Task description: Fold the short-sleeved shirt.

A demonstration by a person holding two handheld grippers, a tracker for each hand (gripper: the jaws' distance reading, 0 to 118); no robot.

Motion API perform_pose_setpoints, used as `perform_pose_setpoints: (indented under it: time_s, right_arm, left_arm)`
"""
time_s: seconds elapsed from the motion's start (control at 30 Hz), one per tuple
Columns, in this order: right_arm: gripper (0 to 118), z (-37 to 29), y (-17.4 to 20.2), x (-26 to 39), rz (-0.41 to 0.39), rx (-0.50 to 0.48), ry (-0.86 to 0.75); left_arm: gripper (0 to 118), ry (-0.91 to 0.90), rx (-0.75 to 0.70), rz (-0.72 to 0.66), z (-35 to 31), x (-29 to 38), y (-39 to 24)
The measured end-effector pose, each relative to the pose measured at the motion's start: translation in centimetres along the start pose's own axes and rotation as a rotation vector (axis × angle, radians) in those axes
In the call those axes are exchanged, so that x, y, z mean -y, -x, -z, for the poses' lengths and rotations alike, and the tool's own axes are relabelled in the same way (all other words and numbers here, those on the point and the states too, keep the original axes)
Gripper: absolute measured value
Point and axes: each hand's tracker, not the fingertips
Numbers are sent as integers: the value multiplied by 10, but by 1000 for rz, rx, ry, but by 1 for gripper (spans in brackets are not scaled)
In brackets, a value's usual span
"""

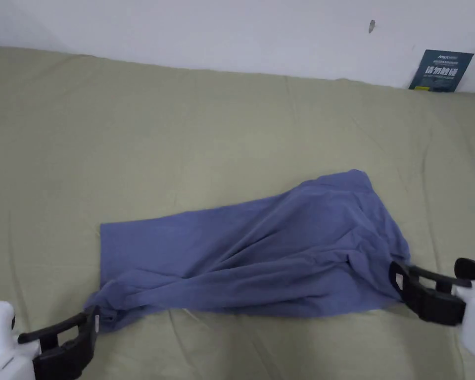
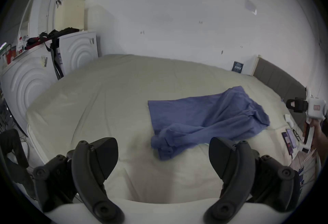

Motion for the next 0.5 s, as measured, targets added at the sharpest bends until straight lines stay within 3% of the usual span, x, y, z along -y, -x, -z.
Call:
perform_pose_setpoints:
  time_s: [0.03, 0.07, 0.1, 0.13, 0.17, 0.23, 0.5]
  right_arm:
    - [75, -14, -5, 17, 15, -4, -33]
    - [45, -32, 0, 29, 38, 8, -52]
    - [7, -48, 7, 40, 58, 40, -62]
    - [3, -60, 12, 50, 72, 79, -62]
    - [3, -70, 15, 59, 102, 105, -64]
    - [3, -85, 17, 72, 171, 66, -67]
    - [3, -94, 18, 84, 162, 87, -28]
  left_arm:
    - [97, -11, 29, -10, -11, 8, -1]
    - [81, -12, 47, -19, -18, 16, -2]
    - [49, -1, 39, -19, -25, 24, -4]
    - [25, 9, 33, -17, -27, 31, -7]
    - [18, 20, 30, -13, -30, 37, -8]
    - [18, 39, 51, -25, -35, 45, -9]
    - [18, 72, 70, 2, -7, 47, -13]
